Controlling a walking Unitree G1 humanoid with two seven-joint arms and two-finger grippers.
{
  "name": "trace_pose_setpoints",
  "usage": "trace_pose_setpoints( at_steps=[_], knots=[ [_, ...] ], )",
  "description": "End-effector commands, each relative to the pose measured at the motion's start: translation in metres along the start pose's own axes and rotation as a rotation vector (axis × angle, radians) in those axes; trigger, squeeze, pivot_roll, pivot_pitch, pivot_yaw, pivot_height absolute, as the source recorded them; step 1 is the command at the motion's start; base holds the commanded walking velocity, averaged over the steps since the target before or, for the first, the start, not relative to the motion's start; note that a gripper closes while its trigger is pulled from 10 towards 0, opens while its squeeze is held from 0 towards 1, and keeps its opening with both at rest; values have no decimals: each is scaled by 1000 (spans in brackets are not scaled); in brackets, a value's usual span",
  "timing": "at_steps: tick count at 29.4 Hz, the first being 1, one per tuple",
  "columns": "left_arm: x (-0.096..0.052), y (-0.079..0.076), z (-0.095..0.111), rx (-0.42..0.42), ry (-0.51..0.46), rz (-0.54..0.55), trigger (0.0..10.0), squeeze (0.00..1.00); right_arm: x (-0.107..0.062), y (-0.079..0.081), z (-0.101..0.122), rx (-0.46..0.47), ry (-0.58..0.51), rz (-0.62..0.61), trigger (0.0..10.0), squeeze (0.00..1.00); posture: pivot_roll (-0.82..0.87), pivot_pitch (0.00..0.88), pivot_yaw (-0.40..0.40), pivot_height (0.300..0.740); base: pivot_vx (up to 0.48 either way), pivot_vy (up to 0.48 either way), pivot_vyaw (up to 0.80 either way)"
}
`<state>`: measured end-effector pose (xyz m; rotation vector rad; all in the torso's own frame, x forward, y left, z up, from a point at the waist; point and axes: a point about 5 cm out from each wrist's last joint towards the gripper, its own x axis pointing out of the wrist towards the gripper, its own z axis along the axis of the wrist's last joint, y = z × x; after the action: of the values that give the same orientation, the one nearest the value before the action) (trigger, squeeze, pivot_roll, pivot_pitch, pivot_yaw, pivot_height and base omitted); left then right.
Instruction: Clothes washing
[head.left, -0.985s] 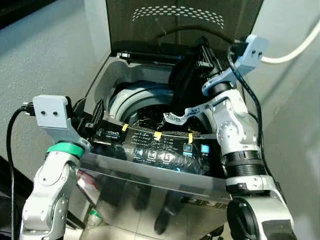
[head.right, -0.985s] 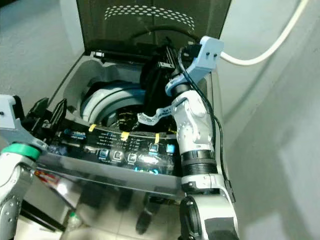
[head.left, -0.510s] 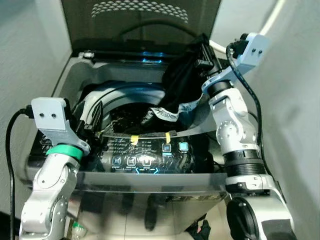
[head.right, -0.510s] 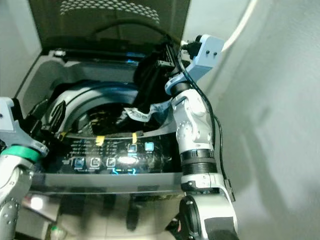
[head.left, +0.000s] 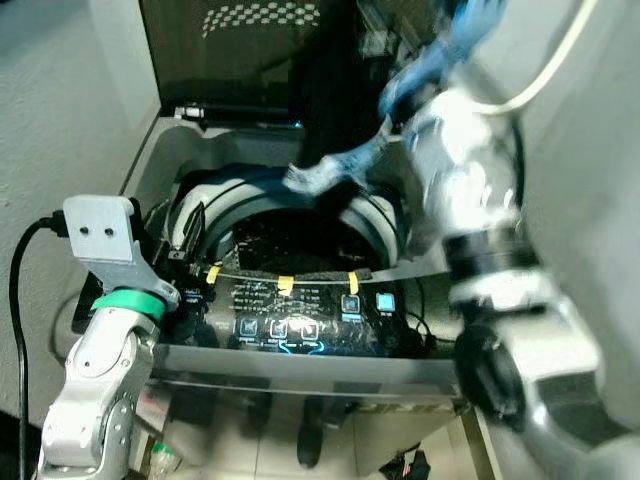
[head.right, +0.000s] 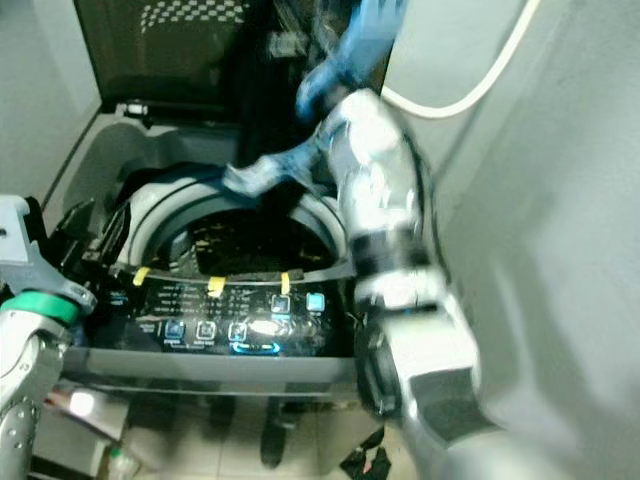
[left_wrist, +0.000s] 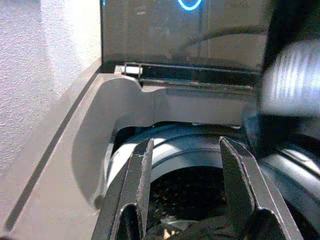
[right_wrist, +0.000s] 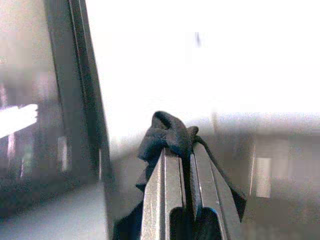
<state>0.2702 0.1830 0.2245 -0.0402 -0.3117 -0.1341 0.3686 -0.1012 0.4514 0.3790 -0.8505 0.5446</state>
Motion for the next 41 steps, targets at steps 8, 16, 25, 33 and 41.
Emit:
trace_pose_setpoints(
  at_steps=[8,16,25,33,41],
  knots=[
    [0,-12,-2,99,69,-131,10000,0,9,-1,-2,-236,129,75,10000,0,161,51,-9,740,0,0,0],
    [9,-25,9,131,161,-305,10000,0,-63,-11,-102,-391,686,366,10000,0,156,57,35,740,0,0,0],
    [9,-22,10,154,200,-338,10000,0,-70,-1,-104,-390,818,624,10000,553,161,52,40,740,0,0,0],
    [8,-19,12,163,224,-328,10000,0,-68,-2,-100,-368,875,661,10000,1000,168,53,41,740,0,0,0],
    [12,-14,13,173,226,-285,10000,0,-56,-16,-83,-413,802,539,10000,0,170,62,49,740,0,0,0]
  ],
)
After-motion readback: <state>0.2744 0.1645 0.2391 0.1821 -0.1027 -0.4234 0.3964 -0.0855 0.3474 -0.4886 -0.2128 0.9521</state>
